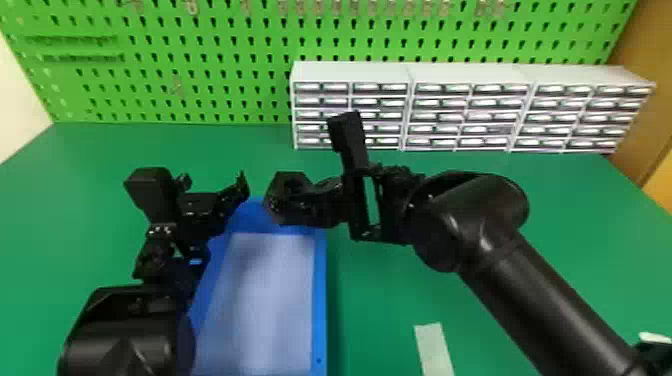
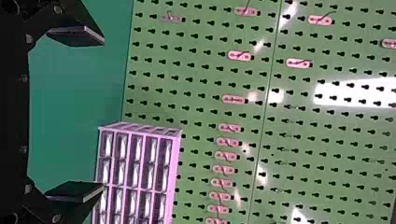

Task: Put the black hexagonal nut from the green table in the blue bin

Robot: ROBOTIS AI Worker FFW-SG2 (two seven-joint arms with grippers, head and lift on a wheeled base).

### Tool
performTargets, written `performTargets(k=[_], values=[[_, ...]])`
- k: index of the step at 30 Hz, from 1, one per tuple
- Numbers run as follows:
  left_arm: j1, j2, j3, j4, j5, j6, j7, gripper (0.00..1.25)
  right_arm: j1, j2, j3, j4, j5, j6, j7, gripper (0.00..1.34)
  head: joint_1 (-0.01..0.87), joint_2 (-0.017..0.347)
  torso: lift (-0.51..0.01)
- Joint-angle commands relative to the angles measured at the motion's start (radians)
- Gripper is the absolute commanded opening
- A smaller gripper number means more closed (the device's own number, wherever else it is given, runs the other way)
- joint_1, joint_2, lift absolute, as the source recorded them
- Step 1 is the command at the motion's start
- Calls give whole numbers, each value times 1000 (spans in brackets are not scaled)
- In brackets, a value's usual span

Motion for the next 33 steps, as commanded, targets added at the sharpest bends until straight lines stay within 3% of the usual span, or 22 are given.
performTargets(k=[1,33], values=[[-2,0,0,0,0,0,0,1069,-2,2,14,3,-6,-1,-1,206,686,51,-97],[-6,0,2,0,3,0,0,1069,1,12,56,48,-13,1,-1,206,686,51,-97]])
